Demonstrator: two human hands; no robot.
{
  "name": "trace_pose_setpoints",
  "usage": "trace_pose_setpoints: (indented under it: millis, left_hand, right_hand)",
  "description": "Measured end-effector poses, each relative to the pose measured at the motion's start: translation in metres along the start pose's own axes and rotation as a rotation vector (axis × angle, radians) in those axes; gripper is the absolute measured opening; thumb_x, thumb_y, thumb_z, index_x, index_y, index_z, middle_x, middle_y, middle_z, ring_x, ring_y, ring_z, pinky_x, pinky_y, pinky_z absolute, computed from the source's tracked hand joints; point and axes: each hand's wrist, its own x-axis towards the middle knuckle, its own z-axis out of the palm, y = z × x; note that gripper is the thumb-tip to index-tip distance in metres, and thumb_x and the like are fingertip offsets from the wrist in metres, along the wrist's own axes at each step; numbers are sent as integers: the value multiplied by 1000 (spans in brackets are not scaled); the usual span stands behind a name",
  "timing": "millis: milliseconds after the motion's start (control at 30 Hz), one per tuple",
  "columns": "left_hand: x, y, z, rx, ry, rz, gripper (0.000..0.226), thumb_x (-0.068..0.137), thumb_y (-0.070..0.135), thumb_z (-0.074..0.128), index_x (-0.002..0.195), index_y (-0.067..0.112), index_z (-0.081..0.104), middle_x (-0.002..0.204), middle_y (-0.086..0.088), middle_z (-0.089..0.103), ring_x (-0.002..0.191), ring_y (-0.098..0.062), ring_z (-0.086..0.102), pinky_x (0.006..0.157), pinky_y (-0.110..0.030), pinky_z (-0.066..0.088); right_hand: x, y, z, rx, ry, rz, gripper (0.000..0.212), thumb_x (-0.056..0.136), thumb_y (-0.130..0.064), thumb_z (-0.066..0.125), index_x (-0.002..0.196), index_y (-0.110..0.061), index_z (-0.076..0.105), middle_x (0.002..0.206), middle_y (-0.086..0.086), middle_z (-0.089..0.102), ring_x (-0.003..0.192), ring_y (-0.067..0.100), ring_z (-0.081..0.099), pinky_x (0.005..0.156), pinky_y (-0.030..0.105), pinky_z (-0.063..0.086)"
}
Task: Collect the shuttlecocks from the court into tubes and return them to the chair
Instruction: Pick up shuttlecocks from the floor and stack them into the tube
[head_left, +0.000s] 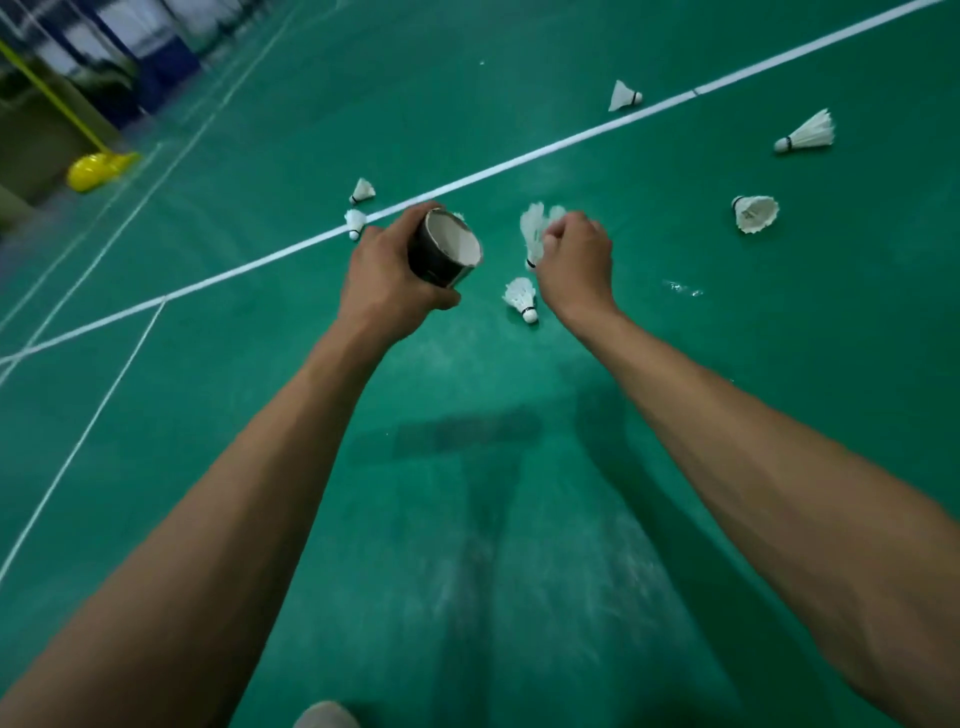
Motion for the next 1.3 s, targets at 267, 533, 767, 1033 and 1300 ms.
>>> trace_pose_setpoints:
  millis: [267, 533, 767, 1033, 1300]
  left_hand:
    - [1, -35, -1, -41, 53, -31, 94, 49, 39, 90, 134, 50, 50, 117, -8, 65, 102, -30, 64, 93, -44, 56]
    - [10, -32, 29, -142, 4, 61, 98, 46, 45, 86, 135, 48, 46, 113, -7, 69, 100, -31, 66, 89, -45, 57]
    - [40, -26, 31, -233, -26, 189, 93, 49, 42, 91, 133, 42, 51, 107, -5, 69, 94, -28, 67, 84, -44, 58]
    - [64, -54, 34, -227, -100, 388, 101, 64, 28, 95, 151, 42, 45, 109, 1, 50, 104, -28, 58, 92, -35, 49]
    - [73, -65, 61, -383, -123, 421, 96, 60, 36, 88, 147, 42, 48, 111, -6, 57, 101, -28, 60, 91, -44, 53]
  right_hand:
    - [4, -74, -20, 301, 22, -125, 8, 94, -16, 63, 89, -20, 67, 81, -5, 68, 78, 16, 67, 79, 37, 59]
    - [-21, -99, -31, 255, -296, -200, 13, 96, -3, 63, 85, -10, 64, 65, 1, 60, 50, 6, 58, 55, 27, 52]
    - [-24, -102, -26, 133, -405, -69, 15, 98, 2, 56, 86, -7, 62, 69, 10, 60, 60, 17, 59, 61, 35, 56]
    - [-32, -96, -15, 142, -149, -86, 23, 95, 5, 47, 95, -6, 68, 104, 7, 69, 59, 26, 74, 46, 35, 54]
    - [-31, -99, 5, -294, -412, -66, 31, 96, 1, 50, 103, -21, 70, 114, 9, 68, 81, 23, 75, 58, 43, 63]
